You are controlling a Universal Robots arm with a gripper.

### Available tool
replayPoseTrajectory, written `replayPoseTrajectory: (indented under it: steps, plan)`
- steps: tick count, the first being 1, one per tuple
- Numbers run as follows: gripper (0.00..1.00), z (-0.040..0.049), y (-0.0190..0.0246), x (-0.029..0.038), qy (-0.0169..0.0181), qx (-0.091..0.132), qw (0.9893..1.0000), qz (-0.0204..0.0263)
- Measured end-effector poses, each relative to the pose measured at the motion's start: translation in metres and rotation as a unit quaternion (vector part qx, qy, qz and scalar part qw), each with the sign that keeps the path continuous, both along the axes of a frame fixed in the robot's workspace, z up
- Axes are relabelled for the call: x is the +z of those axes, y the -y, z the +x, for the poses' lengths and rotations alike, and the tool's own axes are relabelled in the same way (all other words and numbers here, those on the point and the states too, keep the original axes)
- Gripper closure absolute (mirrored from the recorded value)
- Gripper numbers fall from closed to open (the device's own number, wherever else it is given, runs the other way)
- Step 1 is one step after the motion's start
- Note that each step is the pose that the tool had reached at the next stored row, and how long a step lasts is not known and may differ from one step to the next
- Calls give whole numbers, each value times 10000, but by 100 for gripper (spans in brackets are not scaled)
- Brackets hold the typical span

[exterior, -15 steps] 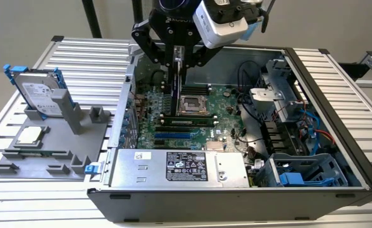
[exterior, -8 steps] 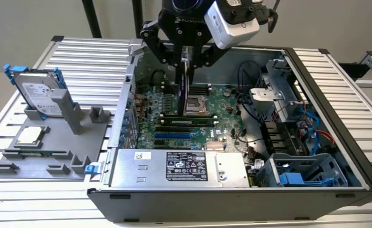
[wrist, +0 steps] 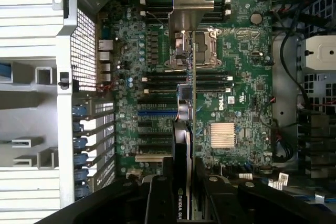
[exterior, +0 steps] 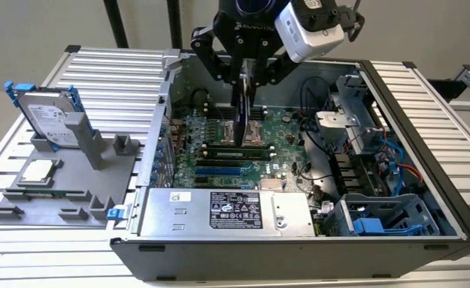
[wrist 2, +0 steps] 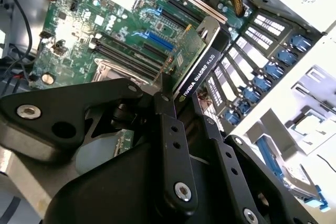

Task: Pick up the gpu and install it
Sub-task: 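Pick up the gpu and move the gpu toward the slot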

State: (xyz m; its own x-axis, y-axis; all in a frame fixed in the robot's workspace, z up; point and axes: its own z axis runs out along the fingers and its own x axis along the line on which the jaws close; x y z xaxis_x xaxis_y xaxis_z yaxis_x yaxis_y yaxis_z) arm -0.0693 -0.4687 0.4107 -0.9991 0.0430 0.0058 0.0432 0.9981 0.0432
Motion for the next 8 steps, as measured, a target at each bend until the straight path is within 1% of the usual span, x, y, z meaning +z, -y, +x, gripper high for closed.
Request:
replayPoseTrajectory:
  steps: [8]
  plan:
    - [100, 120, 0, 0, 0, 0, 10000, 0]
